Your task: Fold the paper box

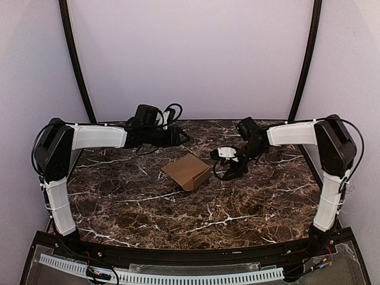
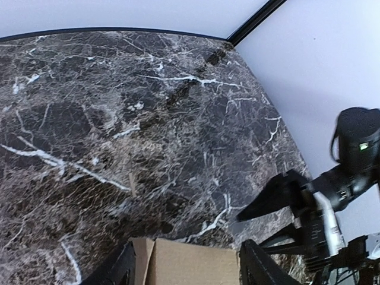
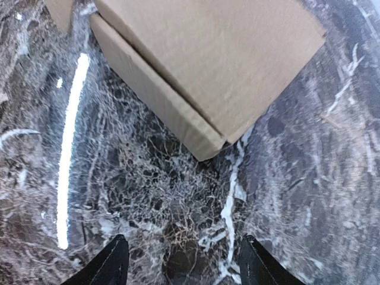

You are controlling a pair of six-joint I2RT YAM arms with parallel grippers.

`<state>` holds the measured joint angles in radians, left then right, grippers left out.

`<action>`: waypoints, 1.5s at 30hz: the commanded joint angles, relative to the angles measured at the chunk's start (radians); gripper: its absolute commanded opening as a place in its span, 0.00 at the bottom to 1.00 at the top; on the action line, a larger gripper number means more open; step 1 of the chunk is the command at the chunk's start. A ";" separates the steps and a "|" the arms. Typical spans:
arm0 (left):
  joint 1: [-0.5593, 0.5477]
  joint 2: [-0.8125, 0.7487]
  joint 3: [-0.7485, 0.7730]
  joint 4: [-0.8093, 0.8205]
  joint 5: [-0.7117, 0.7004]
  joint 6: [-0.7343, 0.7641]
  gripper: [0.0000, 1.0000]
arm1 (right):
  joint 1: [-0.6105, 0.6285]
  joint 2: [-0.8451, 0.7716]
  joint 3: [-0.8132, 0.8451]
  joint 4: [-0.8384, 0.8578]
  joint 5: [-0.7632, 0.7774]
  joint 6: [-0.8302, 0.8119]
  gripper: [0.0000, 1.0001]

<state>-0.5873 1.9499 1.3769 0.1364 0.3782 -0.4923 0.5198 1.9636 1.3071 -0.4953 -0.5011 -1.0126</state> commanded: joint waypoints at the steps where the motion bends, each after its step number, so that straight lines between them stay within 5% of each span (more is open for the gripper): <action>1: -0.003 -0.073 -0.086 -0.127 -0.038 0.117 0.61 | 0.060 -0.161 -0.042 0.111 0.015 -0.011 0.64; 10: -0.024 -0.077 -0.205 -0.162 -0.065 0.165 0.59 | 0.162 -0.065 0.032 0.124 0.096 -0.049 0.65; 26: -0.051 -0.046 -0.142 -0.218 -0.072 0.212 0.55 | 0.202 0.075 0.040 0.130 0.192 -0.088 0.62; 32: -0.048 -0.156 -0.164 -0.119 -0.045 0.163 0.61 | 0.128 0.106 0.096 0.105 0.044 -0.011 0.61; 37: -0.015 -0.130 -0.107 -0.206 -0.062 0.111 0.61 | 0.078 0.129 0.153 0.058 -0.057 0.033 0.57; 45: 0.016 -0.094 -0.139 -0.095 -0.029 0.053 0.60 | 0.053 0.130 0.161 0.057 -0.121 0.113 0.53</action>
<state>-0.5835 1.8484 1.2522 -0.0086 0.3218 -0.4042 0.5850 2.0628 1.4624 -0.3641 -0.5766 -0.9676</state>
